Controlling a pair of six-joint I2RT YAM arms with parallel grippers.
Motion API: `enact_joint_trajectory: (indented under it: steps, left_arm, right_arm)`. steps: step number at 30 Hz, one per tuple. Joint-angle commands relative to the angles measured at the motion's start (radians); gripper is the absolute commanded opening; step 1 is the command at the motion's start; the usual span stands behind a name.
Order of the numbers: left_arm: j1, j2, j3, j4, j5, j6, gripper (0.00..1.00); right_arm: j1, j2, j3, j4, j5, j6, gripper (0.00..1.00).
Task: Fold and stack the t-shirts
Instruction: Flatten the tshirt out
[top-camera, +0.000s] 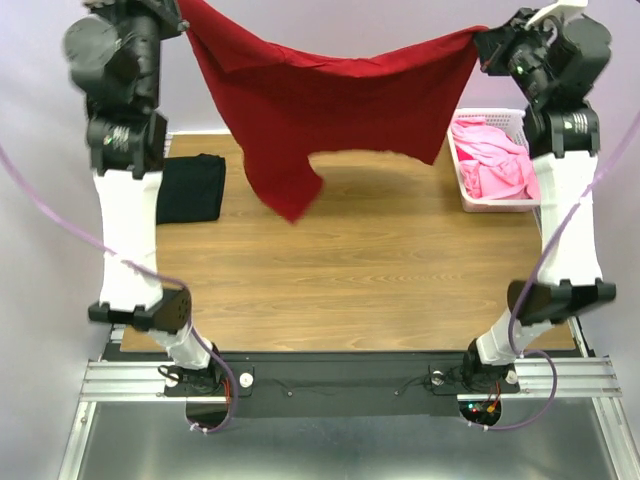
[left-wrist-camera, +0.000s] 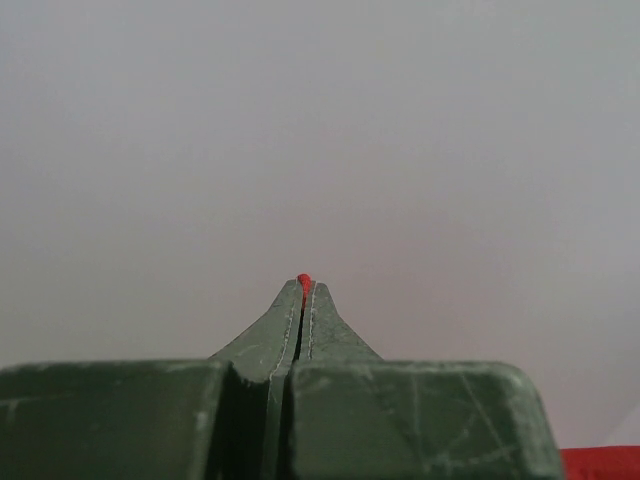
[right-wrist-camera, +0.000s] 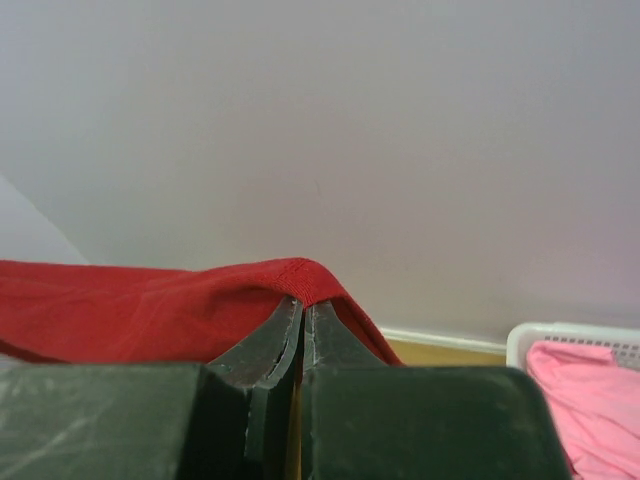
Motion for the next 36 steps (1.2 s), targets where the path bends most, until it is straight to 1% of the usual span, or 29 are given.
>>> enact_joint_trajectory:
  steps: [1, 2, 3, 4, 5, 6, 7, 8, 9, 10, 11, 12, 13, 14, 15, 16, 17, 18, 19, 20, 23, 24, 26, 29, 31, 34, 36]
  left_arm:
    - [0.006, -0.185, -0.067, 0.164, 0.055, -0.019, 0.0]
    - [0.006, -0.214, -0.162, 0.172, 0.055, -0.028, 0.0]
    - [0.006, -0.243, -0.222, 0.178, 0.054, -0.037, 0.0]
    - [0.006, -0.31, -0.283, 0.184, 0.052, -0.044, 0.0]
    - [0.006, -0.346, -0.416, 0.19, 0.033, -0.054, 0.0]
    - [0.006, -0.384, -0.49, 0.19, 0.017, -0.088, 0.0]
    - [0.006, -0.468, -0.654, 0.197, -0.007, -0.122, 0.0]
    - [0.006, -0.516, -0.746, 0.206, -0.01, -0.152, 0.0]
    - [0.006, -0.612, -0.843, 0.219, -0.009, -0.23, 0.0]
    - [0.006, -0.663, -0.943, 0.232, -0.009, -0.267, 0.0]
    - [0.006, -0.712, -1.135, 0.253, -0.009, -0.295, 0.0]
    - [0.006, -0.76, -1.222, 0.25, 0.002, -0.32, 0.0]
    - [0.006, -0.853, -1.3, 0.234, -0.003, -0.343, 0.0]
    - [0.006, -0.901, -1.438, 0.183, -0.006, -0.385, 0.0]
    - [0.006, -0.997, -1.5, 0.149, -0.007, -0.402, 0.0]
    - [0.006, -1.047, -1.552, 0.108, -0.012, -0.419, 0.0]
    - [0.006, -1.094, -1.636, 0.026, -0.029, -0.46, 0.0]
    - [0.006, -1.142, -1.672, -0.013, -0.033, -0.475, 0.0]
    - [0.005, -1.221, -1.698, -0.052, -0.04, -0.491, 0.0]
    - [0.006, -1.251, -1.736, -0.123, -0.05, -0.519, 0.0]
    - [0.005, -1.332, -1.776, -0.211, -0.066, -0.545, 0.0]
    - [0.006, -1.34, -1.781, -0.225, -0.073, -0.564, 0.0]
    - [0.006, -1.345, -1.786, -0.262, -0.095, -0.58, 0.0]
    - [0.006, -1.322, -1.806, -0.316, -0.098, -0.633, 0.0]
    - [0.005, -1.317, -1.825, -0.336, -0.09, -0.68, 0.0]
    - [0.006, -1.335, -1.865, -0.349, -0.069, -0.718, 0.0]
    - [0.006, -1.346, -1.881, -0.368, -0.081, -0.731, 0.0]
  right_arm:
    - [-0.002, -0.152, -0.097, 0.147, 0.014, -0.023, 0.01]
    - [-0.002, -0.193, -0.171, 0.153, 0.019, -0.03, 0.01]
    - [-0.002, -0.219, -0.21, 0.159, 0.019, -0.035, 0.01]
    - [-0.002, -0.242, -0.251, 0.164, 0.02, -0.047, 0.01]
    - [-0.002, -0.265, -0.305, 0.165, 0.02, -0.052, 0.01]
    - [-0.002, -0.319, -0.406, 0.17, 0.019, -0.053, 0.01]
    - [-0.002, -0.342, -0.47, 0.173, 0.014, -0.061, 0.01]
    - [-0.002, -0.374, -0.533, 0.184, 0.005, -0.064, 0.01]
    - [-0.002, -0.424, -0.666, 0.19, 0.002, -0.063, 0.01]
    - [-0.002, -0.454, -0.734, 0.194, -0.006, -0.066, 0.01]
    - [-0.002, -0.48, -0.8, 0.203, -0.017, -0.064, 0.01]
    - [-0.002, -0.501, -0.875, 0.217, -0.027, -0.061, 0.01]
    - [-0.002, -0.544, -0.934, 0.217, -0.029, -0.058, 0.01]
    - [-0.002, -0.564, -1.048, 0.219, -0.032, -0.044, 0.01]
    - [0.0, -0.587, -1.101, 0.217, -0.041, -0.037, 0.0]
    - [-0.002, -0.619, -1.147, 0.217, -0.05, -0.03, 0.01]
    - [-0.002, -0.638, -1.237, 0.214, -0.064, -0.011, 0.01]
    - [-0.002, -0.653, -1.275, 0.208, -0.09, 0.0, 0.01]
    - [-0.002, -0.666, -1.314, 0.202, -0.102, 0.019, 0.01]
    - [-0.002, -0.679, -1.373, 0.197, -0.121, 0.054, 0.01]
    - [-0.002, -0.68, -1.448, 0.173, -0.182, 0.146, 0.01]
    - [-0.002, -0.669, -1.489, 0.158, -0.204, 0.17, 0.01]
    - [-0.002, -0.655, -1.52, 0.135, -0.215, 0.224, 0.01]
    - [-0.002, -0.625, -1.571, 0.075, -0.184, 0.284, 0.01]
    - [-0.002, -0.602, -1.609, 0.061, -0.173, 0.308, 0.01]
    - [-0.002, -0.566, -1.663, 0.053, -0.185, 0.353, 0.01]
    - [-0.002, -0.548, -1.686, 0.05, -0.181, 0.373, 0.01]
